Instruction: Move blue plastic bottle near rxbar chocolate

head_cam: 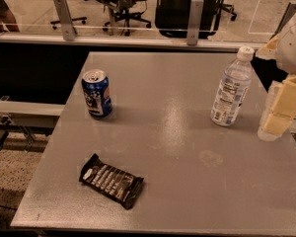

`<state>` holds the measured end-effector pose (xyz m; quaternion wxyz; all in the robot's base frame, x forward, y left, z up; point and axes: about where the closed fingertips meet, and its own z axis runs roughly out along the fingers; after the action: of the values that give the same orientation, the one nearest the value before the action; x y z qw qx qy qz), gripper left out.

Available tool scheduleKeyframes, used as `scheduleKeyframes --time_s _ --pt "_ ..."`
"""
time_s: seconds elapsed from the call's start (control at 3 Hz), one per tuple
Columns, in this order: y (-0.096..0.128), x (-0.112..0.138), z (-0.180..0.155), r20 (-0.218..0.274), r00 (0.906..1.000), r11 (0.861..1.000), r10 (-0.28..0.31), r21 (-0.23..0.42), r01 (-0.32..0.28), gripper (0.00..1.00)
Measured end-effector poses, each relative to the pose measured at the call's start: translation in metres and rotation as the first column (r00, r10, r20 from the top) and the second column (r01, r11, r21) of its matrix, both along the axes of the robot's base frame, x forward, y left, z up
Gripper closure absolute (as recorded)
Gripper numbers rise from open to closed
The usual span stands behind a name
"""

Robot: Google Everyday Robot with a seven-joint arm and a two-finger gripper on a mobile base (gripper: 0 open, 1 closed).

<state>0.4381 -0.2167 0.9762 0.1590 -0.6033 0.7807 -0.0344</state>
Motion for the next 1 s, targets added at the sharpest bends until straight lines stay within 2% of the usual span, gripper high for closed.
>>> scheduleKeyframes --time_s 0.33,0.67,1.0 --pt "0.000 0.000 0.000 0.002 1.0000 1.000 0.000 0.000 0.000 0.00" --pt "-0.005 0.013 0.004 0.019 0.9991 0.998 -0.037 0.049 0.036 0.00" --pt "-0.012 0.033 0.004 0.033 0.9966 0.989 -0.075 0.130 0.070 0.00"
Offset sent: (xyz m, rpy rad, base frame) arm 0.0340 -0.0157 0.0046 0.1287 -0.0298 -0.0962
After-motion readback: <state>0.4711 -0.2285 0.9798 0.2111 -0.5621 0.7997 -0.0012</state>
